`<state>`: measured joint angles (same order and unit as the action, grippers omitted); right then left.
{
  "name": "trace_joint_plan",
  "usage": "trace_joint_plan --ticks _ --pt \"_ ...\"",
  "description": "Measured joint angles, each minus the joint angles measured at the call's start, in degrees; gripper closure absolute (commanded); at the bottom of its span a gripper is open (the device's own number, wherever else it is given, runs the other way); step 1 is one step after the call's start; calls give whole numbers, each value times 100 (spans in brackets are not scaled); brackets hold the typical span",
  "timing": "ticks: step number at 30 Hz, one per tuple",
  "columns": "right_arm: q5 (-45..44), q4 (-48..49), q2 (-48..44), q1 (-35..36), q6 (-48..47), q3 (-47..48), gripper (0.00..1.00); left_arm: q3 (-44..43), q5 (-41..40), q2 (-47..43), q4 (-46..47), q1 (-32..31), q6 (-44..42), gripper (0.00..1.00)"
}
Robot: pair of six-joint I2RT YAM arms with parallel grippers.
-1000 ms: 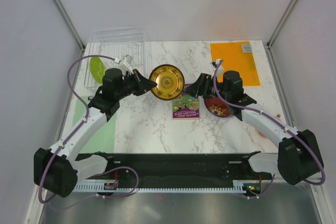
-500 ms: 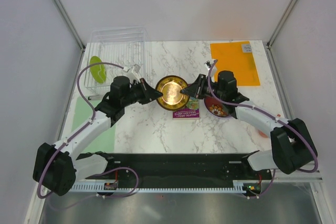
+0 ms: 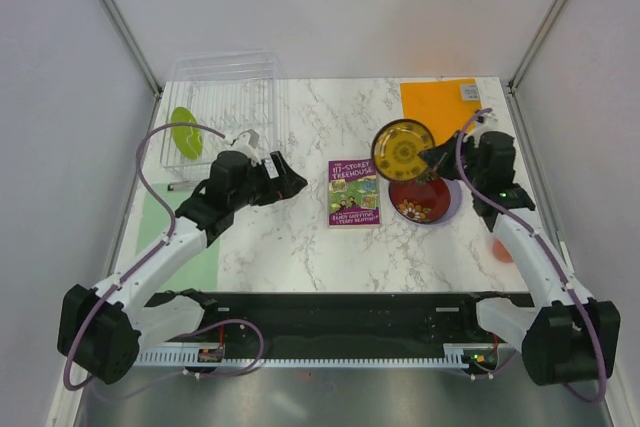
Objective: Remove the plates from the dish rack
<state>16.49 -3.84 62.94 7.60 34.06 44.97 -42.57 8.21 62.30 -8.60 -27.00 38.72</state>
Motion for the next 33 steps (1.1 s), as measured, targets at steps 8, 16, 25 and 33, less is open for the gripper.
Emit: trace_joint_plan --ticks 8,16,25,33 --pt "417 -636 92 -1845 -258 -407 100 26 -896 -732 -417 0 -415 0" --pt "780 -793 597 -1974 -356 -599 100 48 -1609 -949 -833 -2 -839 0" --pt "1027 -446 1307 -1998 -389 -874 100 76 -1856 -949 -984 -2 -931 0" --pt "1231 -83 1696 -1998 -382 -896 74 79 -1998 -962 -1073 -2 -938 0"
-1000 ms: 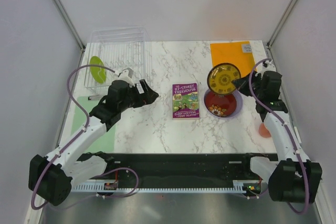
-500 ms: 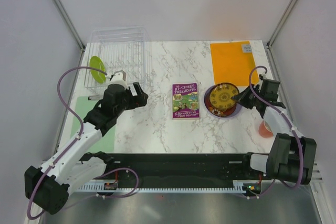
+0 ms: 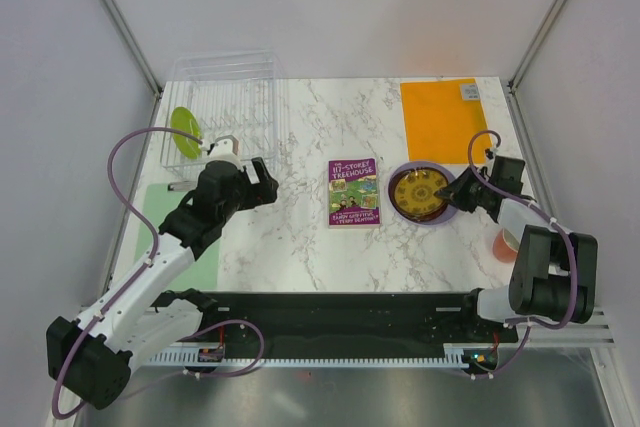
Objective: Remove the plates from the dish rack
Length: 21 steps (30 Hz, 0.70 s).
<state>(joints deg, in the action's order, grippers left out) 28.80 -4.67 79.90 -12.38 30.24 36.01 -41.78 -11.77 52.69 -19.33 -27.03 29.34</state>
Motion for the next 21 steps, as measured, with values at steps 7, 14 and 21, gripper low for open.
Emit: trace_joint_plan --ticks 7,14,21 --pt "125 155 133 -22 -7 -15 42 0 -70 0 -76 0 -11 0" --pt "140 168 153 -7 -105 -22 7 0 -175 2 -140 0 -24 0" --pt "-262 -352 -264 26 -376 92 2 0 -334 52 -164 0 -76 0"
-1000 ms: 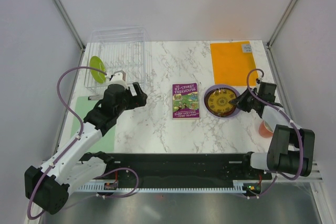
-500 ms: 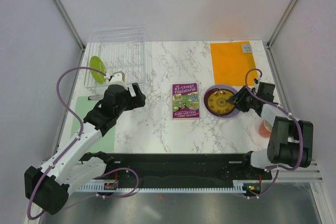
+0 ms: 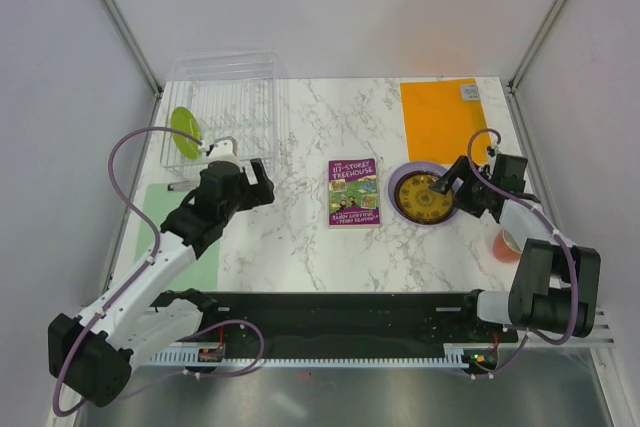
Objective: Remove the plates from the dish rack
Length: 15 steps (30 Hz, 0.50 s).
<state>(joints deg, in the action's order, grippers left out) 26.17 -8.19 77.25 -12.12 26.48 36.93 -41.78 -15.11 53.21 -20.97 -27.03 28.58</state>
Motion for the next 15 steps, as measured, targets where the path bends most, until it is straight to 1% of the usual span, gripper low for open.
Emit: trace_joint_plan --ticks 5,9,12,15 --pt "-369 -516 -472 57 -225 365 2 -87 -426 240 -92 0 -140 0" --pt "-498 -737 -857 105 -389 726 2 -649 -997 678 -262 151 -479 0" --pt "-546 -876 -1051 129 -459 946 2 -1261 -1189 1078 -258 564 -756 0" --pt "-527 -935 -1119 144 -511 1067 2 -1878 -1185 1532 -155 1283 -1014 1"
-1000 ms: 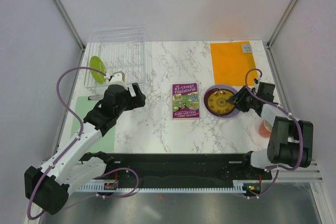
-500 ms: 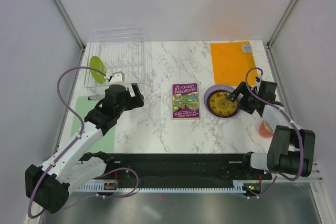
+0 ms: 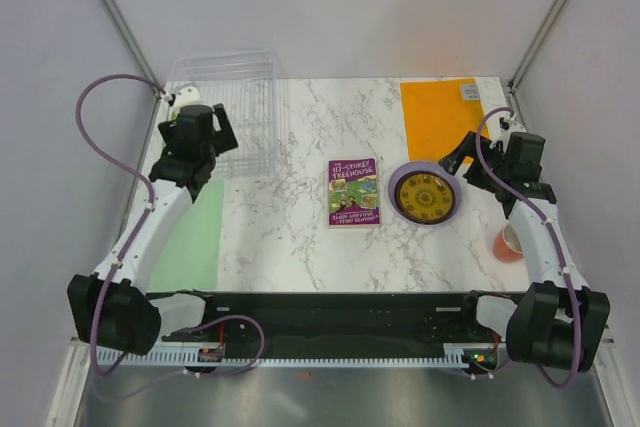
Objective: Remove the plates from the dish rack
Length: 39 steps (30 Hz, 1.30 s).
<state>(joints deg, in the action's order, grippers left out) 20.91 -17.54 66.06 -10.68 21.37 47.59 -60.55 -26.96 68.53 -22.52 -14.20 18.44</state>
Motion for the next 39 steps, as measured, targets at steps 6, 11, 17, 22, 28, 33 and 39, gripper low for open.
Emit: trace_joint_plan --ticks 6,11,17,22,28,33,39 --pt "144 -92 46 35 -17 7 2 -417 -144 885 616 1150 -431 7" --pt "262 2 352 61 -15 -4 2 -509 -90 1759 1082 1663 -608 10" --pt "439 197 907 76 -11 -33 2 -807 -13 2634 1370 1799 -632 19" --pt "595 367 1143 76 2 -33 4 -1108 57 3025 1528 1799 -697 28" --pt "732 494 1281 76 26 -61 6 -1217 2 3274 1714 1803 -780 39" --pt "776 520 1283 76 31 -94 9 -1226 -155 3429 1784 1832 -894 61" --pt "785 544 1287 76 31 -125 11 -1292 -363 3560 1836 1888 -1062 95"
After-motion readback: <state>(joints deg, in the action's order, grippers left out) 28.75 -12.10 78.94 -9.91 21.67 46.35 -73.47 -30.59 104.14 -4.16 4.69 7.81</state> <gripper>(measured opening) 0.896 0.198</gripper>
